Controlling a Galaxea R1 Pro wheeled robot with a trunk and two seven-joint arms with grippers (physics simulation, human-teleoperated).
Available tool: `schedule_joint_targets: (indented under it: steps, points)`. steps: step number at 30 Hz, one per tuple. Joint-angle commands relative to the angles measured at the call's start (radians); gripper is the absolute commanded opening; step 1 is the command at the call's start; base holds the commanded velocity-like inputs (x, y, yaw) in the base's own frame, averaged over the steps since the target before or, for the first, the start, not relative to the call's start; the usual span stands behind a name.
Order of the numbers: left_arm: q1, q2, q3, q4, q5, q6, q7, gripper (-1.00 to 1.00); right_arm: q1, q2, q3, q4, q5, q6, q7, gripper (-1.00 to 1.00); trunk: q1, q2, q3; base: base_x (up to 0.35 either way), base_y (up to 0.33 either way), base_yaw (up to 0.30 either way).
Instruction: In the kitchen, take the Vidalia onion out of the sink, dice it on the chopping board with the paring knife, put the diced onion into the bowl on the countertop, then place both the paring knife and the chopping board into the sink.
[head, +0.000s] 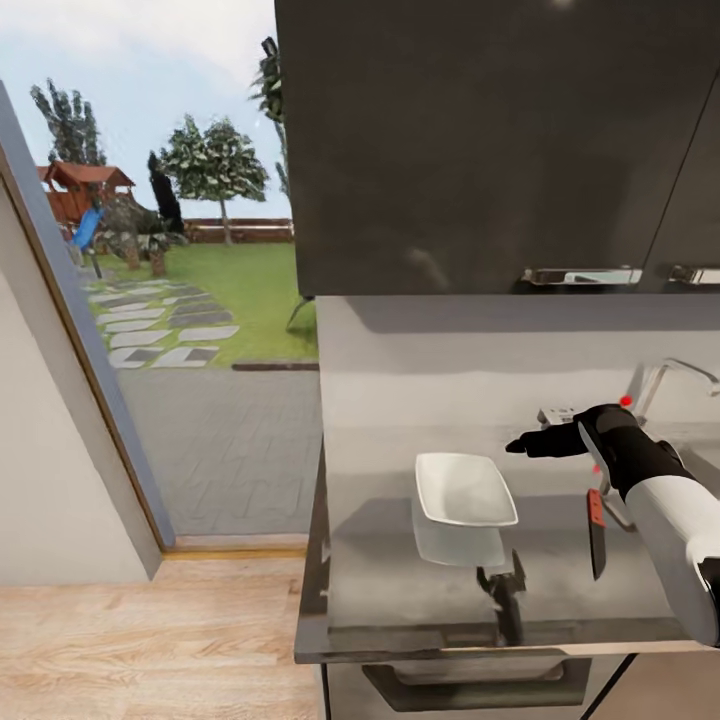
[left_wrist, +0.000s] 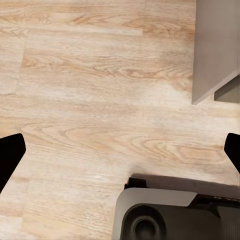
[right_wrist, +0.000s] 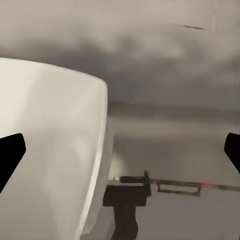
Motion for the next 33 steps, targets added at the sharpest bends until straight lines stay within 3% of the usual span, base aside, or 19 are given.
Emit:
schedule_joint_targets:
  steps: [1,33]
  points:
    - [0.000,0.000,-0.001,-0.001,0.005,-0.002,0.000,1.00,-0.001,-0.001,0.002,-0.001,0.010,0.002,0.008,1.00,0.001,-0.002,-0.004,0.035,-0.016,0.000]
    - [0.000,0.000,-0.001,-0.001,0.005,-0.002,0.000,1.00,-0.002,0.001,0.004,0.066,0.010,-0.054,0.007,1.00,0.001,-0.002,-0.054,0.003,0.029,0.000]
